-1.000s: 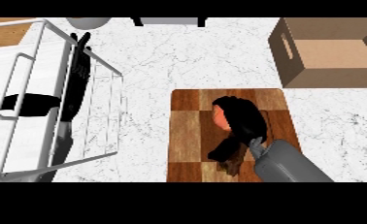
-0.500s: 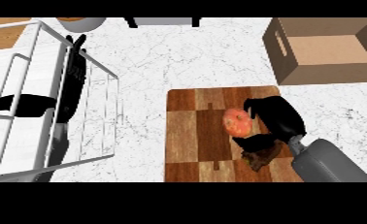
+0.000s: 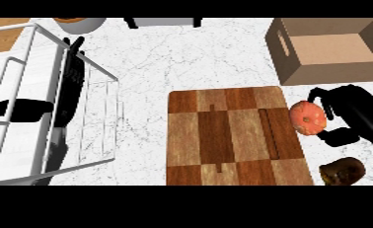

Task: Pick the squash from the cutting board and place it in the cardboard box

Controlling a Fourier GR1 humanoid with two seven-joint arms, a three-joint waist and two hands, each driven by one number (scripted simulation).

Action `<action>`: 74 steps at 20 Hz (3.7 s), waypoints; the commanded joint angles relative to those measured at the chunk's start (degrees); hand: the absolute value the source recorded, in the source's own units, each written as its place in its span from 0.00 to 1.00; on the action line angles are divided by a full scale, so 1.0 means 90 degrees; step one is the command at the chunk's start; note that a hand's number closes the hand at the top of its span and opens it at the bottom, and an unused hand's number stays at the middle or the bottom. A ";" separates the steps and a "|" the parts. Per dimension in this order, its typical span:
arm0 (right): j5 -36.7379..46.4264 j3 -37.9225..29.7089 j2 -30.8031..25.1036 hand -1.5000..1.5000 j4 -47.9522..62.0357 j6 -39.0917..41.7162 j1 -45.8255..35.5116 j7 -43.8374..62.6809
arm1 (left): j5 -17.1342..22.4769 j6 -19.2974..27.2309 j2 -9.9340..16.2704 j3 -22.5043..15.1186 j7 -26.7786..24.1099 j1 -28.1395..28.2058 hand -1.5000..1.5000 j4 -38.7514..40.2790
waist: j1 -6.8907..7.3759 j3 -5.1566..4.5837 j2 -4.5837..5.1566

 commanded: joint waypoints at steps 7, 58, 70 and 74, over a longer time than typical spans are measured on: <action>-0.1457 -0.1445 -0.1151 1.00 -0.1276 0.0102 0.0687 -0.1118 | -0.0352 -0.0517 -0.0102 -0.1030 0.0276 0.0399 0.50 -0.0022 | -0.0216 -0.0019 -0.0013; -0.2036 -0.2289 -0.0654 1.00 0.2568 0.0602 -0.2103 -0.0160 | -0.0382 -0.0705 -0.0444 -0.1409 0.0218 -0.0481 0.50 0.0463 | 0.0681 0.0011 0.0258; -0.3033 -0.3030 0.0389 0.00 0.4390 0.1108 -0.2936 -0.0994 | -0.0348 -0.0656 -0.0272 -0.1310 0.0276 -0.0268 0.50 0.0251 | 0.0553 0.0029 0.0192; -0.3832 -0.3853 0.0521 0.00 0.4636 0.1148 -0.3350 -0.1258 | -0.0319 -0.0567 -0.0310 -0.1190 0.0336 -0.0589 0.50 0.0508 | 0.0335 0.0027 0.0196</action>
